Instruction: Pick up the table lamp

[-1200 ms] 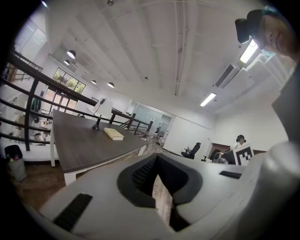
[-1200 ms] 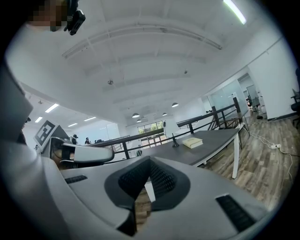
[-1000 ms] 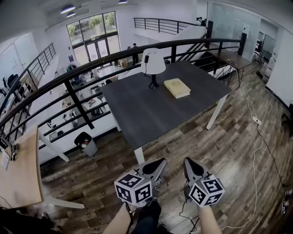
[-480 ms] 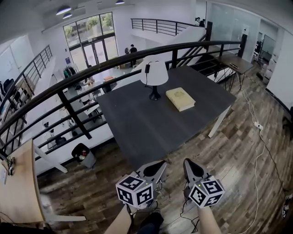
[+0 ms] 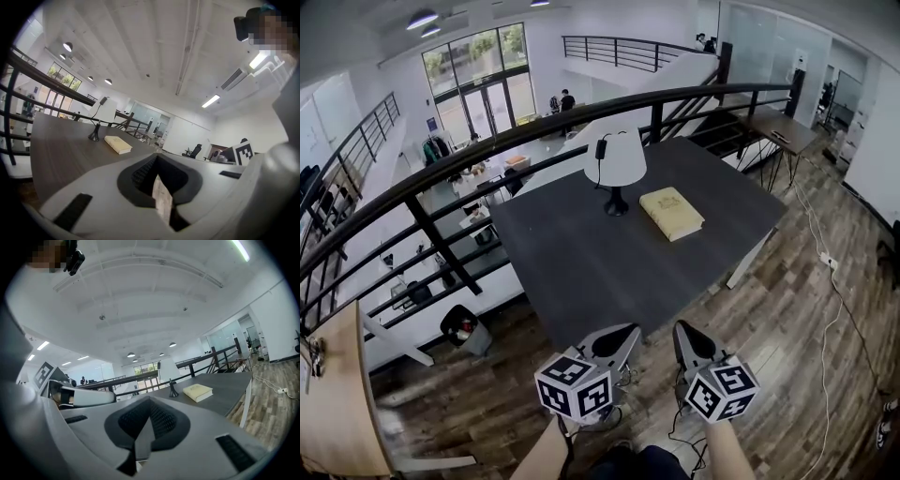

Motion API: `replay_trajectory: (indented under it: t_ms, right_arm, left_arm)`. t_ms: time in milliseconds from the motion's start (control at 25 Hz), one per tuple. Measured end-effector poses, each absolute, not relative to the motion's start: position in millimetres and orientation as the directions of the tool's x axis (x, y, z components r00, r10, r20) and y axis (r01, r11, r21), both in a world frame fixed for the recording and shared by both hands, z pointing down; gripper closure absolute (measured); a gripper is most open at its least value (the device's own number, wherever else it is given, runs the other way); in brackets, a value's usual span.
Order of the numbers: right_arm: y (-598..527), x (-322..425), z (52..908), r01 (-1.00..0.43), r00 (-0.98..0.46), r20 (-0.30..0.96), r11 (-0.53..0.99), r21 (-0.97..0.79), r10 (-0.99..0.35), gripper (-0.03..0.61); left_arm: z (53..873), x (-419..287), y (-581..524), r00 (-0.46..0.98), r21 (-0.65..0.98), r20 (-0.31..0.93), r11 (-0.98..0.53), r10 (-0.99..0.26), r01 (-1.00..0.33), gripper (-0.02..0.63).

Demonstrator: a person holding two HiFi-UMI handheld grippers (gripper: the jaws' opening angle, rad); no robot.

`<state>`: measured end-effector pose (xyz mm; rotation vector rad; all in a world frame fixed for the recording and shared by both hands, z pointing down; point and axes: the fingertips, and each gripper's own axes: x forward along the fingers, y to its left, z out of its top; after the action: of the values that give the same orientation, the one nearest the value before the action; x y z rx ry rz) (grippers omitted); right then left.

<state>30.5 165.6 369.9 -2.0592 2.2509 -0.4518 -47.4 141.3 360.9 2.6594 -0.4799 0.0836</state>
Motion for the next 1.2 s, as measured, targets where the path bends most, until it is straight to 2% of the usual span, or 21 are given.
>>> replay_trajectory:
  t_ms: [360,1200]
  right_arm:
    - [136,40,382,-0.961,-0.123,0.176,0.073,-0.267,-0.977,0.583]
    - [13,117,378,-0.942,-0.247,0.166,0.196,-0.273,-0.955,0.583]
  left_arm:
    - [375,-38,115,0.932,0.424,0.155,-0.83,-0.327,-0.362,0.588]
    - [377,39,5,0.884,0.413,0.169,-0.782,-0.437,-0.466,0.588]
